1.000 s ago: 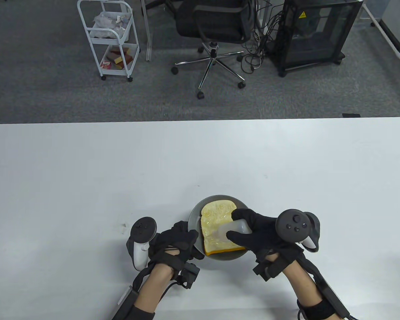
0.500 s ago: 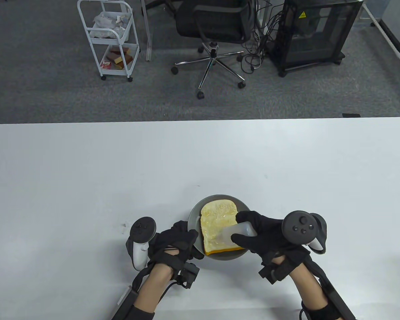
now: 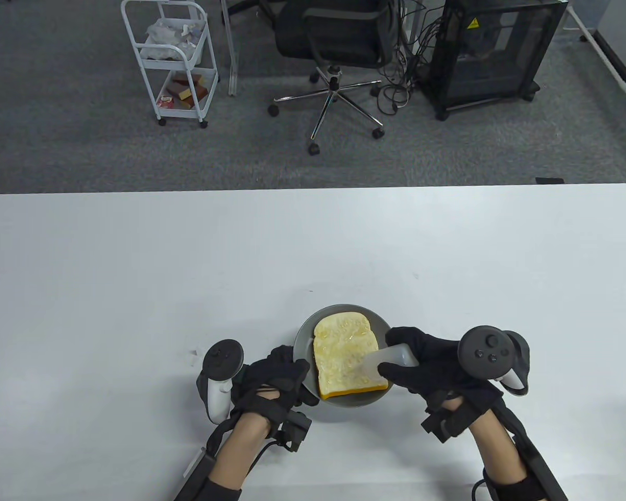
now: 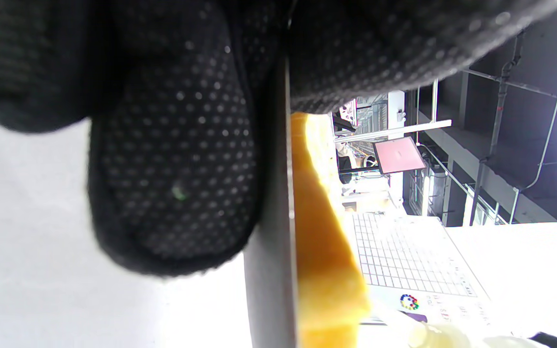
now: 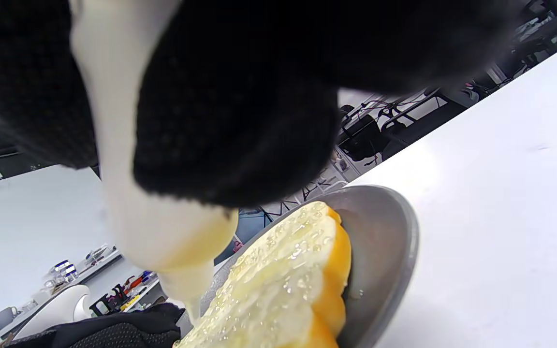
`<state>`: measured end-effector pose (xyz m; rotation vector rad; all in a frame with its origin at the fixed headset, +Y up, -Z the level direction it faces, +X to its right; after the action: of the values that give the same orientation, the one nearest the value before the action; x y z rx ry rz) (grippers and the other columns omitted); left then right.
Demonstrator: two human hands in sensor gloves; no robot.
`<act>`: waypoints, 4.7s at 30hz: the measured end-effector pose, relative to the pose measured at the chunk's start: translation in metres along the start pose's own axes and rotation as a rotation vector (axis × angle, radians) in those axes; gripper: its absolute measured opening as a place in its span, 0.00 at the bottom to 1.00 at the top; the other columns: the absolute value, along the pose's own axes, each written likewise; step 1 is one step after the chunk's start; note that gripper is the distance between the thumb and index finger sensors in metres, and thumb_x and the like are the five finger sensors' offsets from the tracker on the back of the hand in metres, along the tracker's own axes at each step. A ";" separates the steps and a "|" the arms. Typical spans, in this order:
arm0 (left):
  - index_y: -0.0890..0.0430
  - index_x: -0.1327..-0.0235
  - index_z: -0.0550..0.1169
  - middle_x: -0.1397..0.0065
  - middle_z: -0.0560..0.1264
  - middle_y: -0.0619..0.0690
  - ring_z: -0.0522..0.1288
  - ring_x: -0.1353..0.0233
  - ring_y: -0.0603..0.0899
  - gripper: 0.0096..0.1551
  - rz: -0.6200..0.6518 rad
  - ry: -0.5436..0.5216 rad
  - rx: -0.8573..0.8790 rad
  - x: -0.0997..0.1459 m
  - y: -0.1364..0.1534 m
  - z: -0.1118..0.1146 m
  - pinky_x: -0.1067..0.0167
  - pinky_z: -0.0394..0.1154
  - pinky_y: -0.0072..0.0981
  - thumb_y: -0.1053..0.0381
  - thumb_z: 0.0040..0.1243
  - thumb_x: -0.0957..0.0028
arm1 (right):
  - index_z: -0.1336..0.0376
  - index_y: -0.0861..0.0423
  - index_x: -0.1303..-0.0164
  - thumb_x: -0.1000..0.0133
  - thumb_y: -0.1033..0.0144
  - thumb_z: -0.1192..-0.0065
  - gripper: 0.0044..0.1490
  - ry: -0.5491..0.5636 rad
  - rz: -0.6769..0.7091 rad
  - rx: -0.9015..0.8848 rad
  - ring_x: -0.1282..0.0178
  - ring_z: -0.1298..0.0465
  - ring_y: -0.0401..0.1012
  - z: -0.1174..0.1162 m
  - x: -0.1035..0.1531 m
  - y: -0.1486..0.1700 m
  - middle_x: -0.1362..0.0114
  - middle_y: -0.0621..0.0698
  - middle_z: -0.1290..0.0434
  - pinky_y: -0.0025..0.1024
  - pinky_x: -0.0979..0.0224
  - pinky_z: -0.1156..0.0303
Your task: Squeeze honey bottle to draw zigzag on toast
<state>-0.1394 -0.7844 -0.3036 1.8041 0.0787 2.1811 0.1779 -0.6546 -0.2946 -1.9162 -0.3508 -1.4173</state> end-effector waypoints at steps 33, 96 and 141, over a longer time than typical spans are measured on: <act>0.70 0.42 0.73 0.60 0.91 0.62 0.95 0.70 0.56 0.29 0.000 -0.010 0.012 0.001 0.000 -0.002 0.66 0.87 0.46 0.54 0.68 0.48 | 0.30 0.54 0.34 0.51 0.38 0.20 0.42 -0.017 -0.078 0.017 0.74 0.12 0.35 0.038 0.009 0.021 0.51 0.57 0.15 0.26 0.72 0.15; 0.70 0.42 0.73 0.60 0.91 0.62 0.95 0.70 0.56 0.29 -0.012 -0.010 -0.007 -0.001 0.002 0.001 0.66 0.87 0.46 0.54 0.68 0.48 | 0.31 0.54 0.34 0.51 0.38 0.21 0.43 -0.067 0.025 -0.070 0.74 0.12 0.34 -0.035 -0.011 -0.015 0.51 0.56 0.15 0.24 0.73 0.15; 0.70 0.42 0.73 0.61 0.91 0.62 0.95 0.71 0.56 0.28 -0.002 -0.021 0.039 0.000 0.000 -0.006 0.66 0.87 0.46 0.55 0.68 0.48 | 0.30 0.54 0.35 0.51 0.38 0.20 0.43 -0.055 -0.048 -0.087 0.75 0.13 0.34 0.022 0.004 0.015 0.52 0.57 0.15 0.24 0.74 0.15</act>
<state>-0.1451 -0.7839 -0.3045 1.8473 0.1192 2.1728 0.2041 -0.6515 -0.3000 -2.0328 -0.3689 -1.4339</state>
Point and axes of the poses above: the tracker on the back of each hand, its own y axis roughly to the little-finger side, its own x axis roughly from the fingertips to the wrist, z = x × y, the point moved 4 cm from there along -x, roughly from the wrist to the fingertips
